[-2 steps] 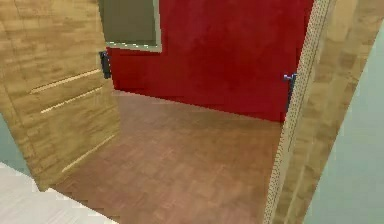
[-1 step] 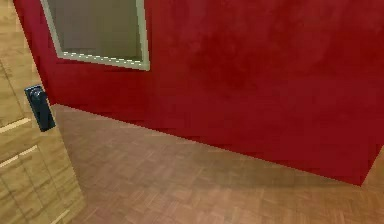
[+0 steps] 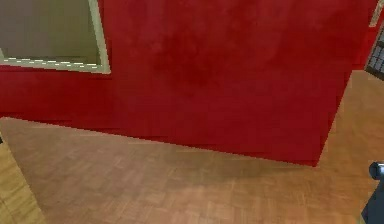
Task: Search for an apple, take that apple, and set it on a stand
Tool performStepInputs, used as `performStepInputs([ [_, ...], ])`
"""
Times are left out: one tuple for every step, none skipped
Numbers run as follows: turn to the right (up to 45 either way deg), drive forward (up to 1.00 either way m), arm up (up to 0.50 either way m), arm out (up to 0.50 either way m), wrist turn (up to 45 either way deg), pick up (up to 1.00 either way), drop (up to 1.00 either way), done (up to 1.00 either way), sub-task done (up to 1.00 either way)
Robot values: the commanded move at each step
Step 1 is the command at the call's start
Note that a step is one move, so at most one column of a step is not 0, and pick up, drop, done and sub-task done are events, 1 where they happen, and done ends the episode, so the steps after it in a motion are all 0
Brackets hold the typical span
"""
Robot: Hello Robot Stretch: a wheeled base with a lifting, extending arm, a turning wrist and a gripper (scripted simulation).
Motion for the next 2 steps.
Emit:
performStepInputs([
  [0.0, 0.40, 0.00, 0.00, 0.0, 0.00, 0.00, 0.00, 0.00],
  [-18.0, 0.00, 0.00, 0.00, 0.0, 0.00, 0.00, 0.00, 0.00],
])
